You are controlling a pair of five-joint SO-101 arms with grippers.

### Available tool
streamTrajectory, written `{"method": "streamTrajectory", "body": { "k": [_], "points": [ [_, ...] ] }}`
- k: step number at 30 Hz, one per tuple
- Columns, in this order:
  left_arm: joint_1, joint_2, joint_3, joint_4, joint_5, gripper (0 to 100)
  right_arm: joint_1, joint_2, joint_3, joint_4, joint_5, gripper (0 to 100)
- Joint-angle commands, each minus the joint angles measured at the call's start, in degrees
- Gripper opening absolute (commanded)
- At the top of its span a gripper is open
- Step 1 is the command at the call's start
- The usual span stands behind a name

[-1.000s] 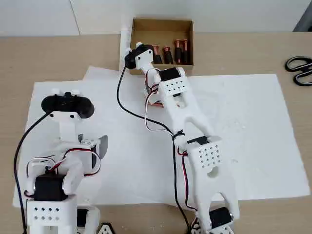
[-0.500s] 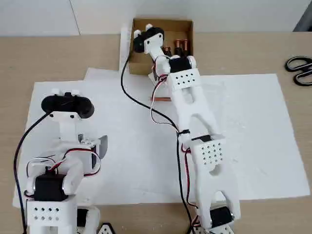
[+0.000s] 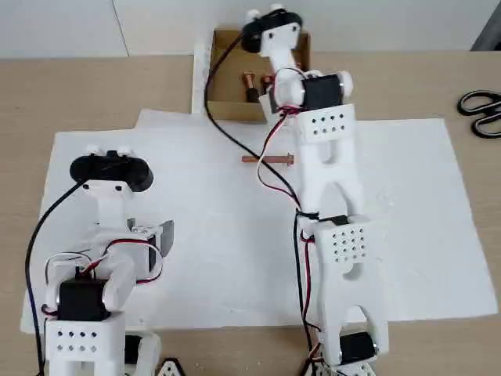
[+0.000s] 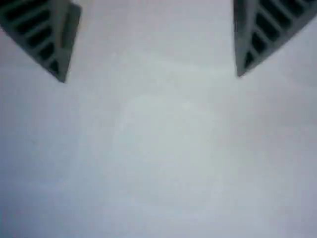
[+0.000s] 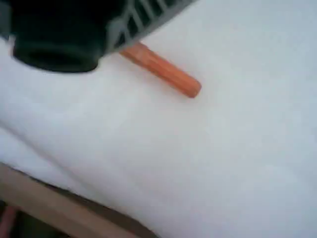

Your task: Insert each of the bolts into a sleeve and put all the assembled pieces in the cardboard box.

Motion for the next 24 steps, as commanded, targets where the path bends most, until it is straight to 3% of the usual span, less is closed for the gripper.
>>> {"method": "streamTrajectory", "body": {
  "k": [1,8,17,24],
  "points": [
    [-0.35,-0.53,-0.31,-1.58,0.44,21,2.42,-1.27,-3.16,1.1,-1.05,0.3],
    [0.0,-0.53,-0.31,-1.58,0.44,21,3.47,-14.46,1.49,1.63,-0.53,0.3],
    [0.0,-0.53,-0.31,-1.58,0.44,21,2.86,-44.35,42.73,1.19,1.58,0.3],
    [0.0,-0.53,-0.31,-1.58,0.44,21,3.03,-52.79,67.96,-2.77,1.23,0.4]
  ]
}}
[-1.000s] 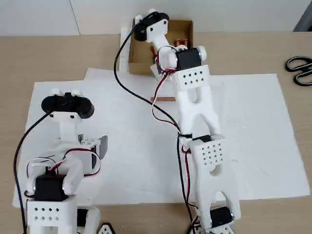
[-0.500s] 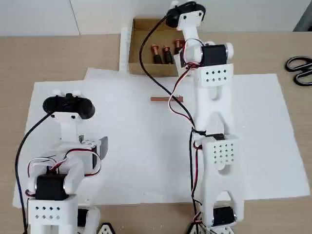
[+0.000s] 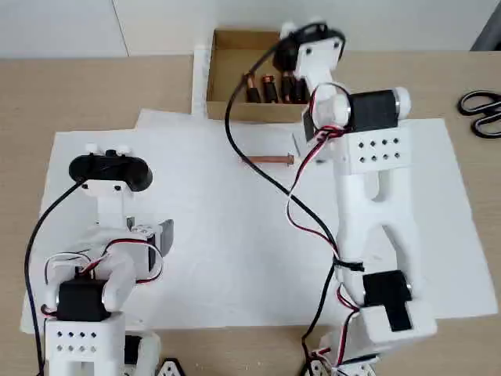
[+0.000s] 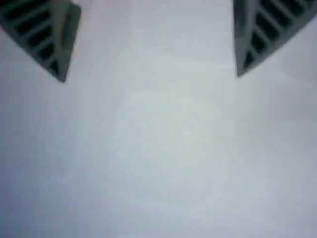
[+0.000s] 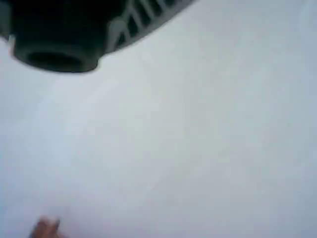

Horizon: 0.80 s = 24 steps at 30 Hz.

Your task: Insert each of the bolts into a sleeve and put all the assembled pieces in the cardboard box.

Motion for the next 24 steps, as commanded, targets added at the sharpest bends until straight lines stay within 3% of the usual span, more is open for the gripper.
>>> {"method": "streamTrajectory", "body": {
  "k": [1,16,24],
  "points": [
    [0.0,-0.53,-0.31,-1.23,0.44,21,0.13,-4.18,9.41,-4.44,0.09,0.4],
    [0.0,-0.53,-0.22,-1.05,0.44,21,1.63,-3.74,38.24,-43.65,-6.24,0.4],
    [0.0,-0.53,-0.22,-1.05,0.44,21,1.1,3.3,40.62,-46.11,-6.95,0.4]
  ]
}}
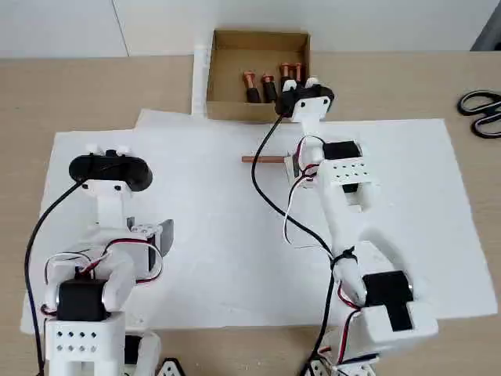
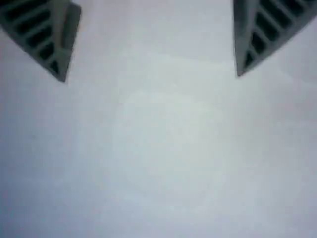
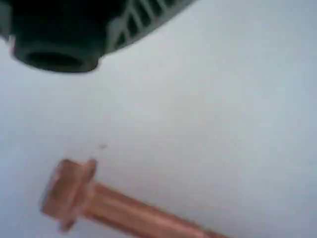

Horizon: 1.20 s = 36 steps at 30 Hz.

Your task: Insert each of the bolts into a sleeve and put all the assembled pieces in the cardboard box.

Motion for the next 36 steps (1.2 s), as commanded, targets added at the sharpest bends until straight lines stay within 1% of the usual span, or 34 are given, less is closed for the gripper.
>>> {"method": "streamTrajectory", "body": {
  "k": [1,8,12,14,21,36],
  "points": [
    [0.0,-0.53,-0.22,-1.05,0.44,21,0.04,2.59,0.09,-0.84,-2.11,0.4],
    [0.0,-0.35,-0.22,-1.14,0.44,21,-0.04,5.67,0.0,-0.84,-2.99,1.2],
    [0.0,-0.35,-0.22,-1.14,0.44,21,-0.04,5.58,-0.35,0.48,-2.81,10.5],
    [0.0,-0.44,0.4,-1.41,0.44,21,-0.13,5.58,-1.58,2.68,-2.81,12.8],
    [0.0,-0.53,0.57,-1.41,0.44,21,-0.22,5.93,-7.65,9.45,-2.99,12.2],
    [0.0,-0.53,0.57,-1.41,0.44,21,-0.92,7.96,-7.91,9.8,-3.08,12.2]
  ]
}}
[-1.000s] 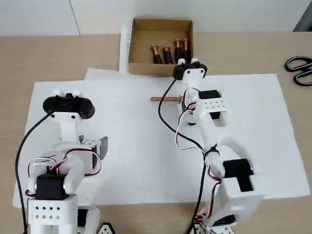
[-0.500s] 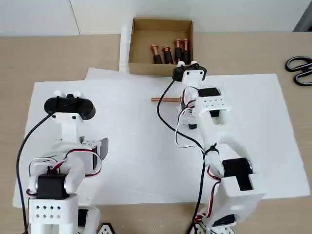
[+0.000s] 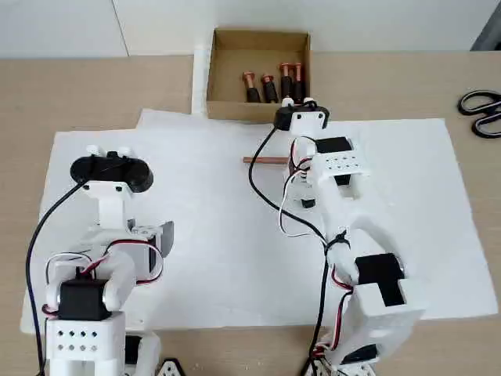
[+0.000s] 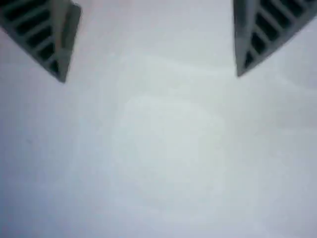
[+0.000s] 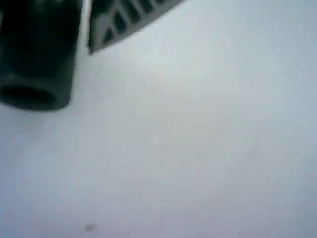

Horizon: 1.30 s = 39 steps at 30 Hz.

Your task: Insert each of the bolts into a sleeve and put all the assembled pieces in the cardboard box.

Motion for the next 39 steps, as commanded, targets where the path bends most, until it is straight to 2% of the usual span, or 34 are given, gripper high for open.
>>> {"method": "streamTrajectory", "body": {
  "k": [1,16,19,21,30,33,39],
  "points": [
    [0.0,-0.53,-0.31,-1.41,0.35,21,-0.31,1.45,-2.99,-0.84,-0.53,12.2],
    [0.0,-0.53,-0.31,-1.41,0.35,21,-0.04,7.43,-3.08,-1.71,0.0,12.0],
    [0.0,-0.53,-0.31,-1.41,0.35,21,-0.04,7.34,-3.69,-1.27,0.0,5.0],
    [0.0,-0.53,-0.31,-1.41,0.35,21,0.04,7.34,-5.36,0.84,0.0,0.2],
    [0.0,-0.53,-0.31,-1.41,0.35,21,0.13,6.46,-18.11,15.34,0.0,0.5],
    [0.0,-0.53,-0.31,-1.41,0.35,21,0.13,3.3,-21.89,20.35,0.0,0.5],
    [0.0,-0.18,-1.8,-0.7,0.18,21,0.13,-6.29,-23.03,23.43,2.64,0.4]
  ]
}}
